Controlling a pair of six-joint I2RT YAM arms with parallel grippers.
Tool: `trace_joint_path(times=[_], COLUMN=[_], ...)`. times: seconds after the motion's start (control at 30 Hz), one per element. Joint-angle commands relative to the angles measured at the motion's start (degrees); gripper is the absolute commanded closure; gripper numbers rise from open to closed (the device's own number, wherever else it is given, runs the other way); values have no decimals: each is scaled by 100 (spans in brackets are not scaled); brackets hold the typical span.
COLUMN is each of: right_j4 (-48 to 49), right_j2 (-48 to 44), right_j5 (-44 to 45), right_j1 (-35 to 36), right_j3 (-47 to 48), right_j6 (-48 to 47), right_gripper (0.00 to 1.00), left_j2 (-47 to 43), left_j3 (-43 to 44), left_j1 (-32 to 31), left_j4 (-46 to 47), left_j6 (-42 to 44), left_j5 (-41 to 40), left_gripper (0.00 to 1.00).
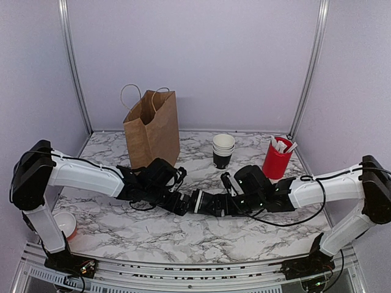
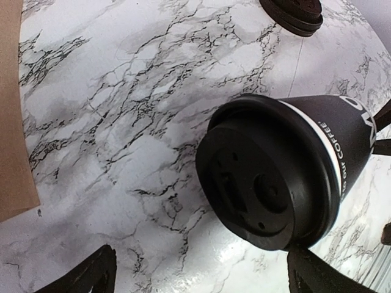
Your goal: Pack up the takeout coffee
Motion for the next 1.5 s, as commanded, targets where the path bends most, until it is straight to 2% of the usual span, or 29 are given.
trace_joint_path(times=[0.0, 0.23, 0.43, 0.5, 0.8, 0.97, 1.13, 1.37, 1.47], right_j4=[-645, -1655, -2139, -2071, -1481, -1641, -1673, -1361, -694], right_j2=[-126, -262, -65, 126, 887, 1585, 2076, 2053, 1761], right_j5=[410, 775, 731, 735, 728, 525, 725, 658, 609], right_j1=[87, 99, 156, 172, 185, 112, -8, -104, -125], right_j3=[292, 842, 1404, 1531, 1932, 2314, 2559, 2416, 1954], right_j6=[-473, -1786, -3438, -3947, -5556, -5921, -6023, -5860, -5678], right_gripper=[6, 6, 8, 11, 11, 11, 14, 21, 23], left_j2=[-196, -312, -462, -513, -694, -764, -760, -787, -957], left_j3=[-89, -175, -278, -322, -603, -720, -768, -929, -1017], left_j1=[28, 64, 167, 210, 420, 485, 555, 762, 825], left_j4=[220, 254, 287, 343, 610, 670, 761, 994, 1043], left_j6=[-34, -63, -160, -221, -527, -604, -742, -1185, -1420], left_j5=[113, 162, 298, 380, 828, 932, 1121, 1578, 1704], left_gripper=[2, 2, 2, 2, 2, 2, 2, 2, 2])
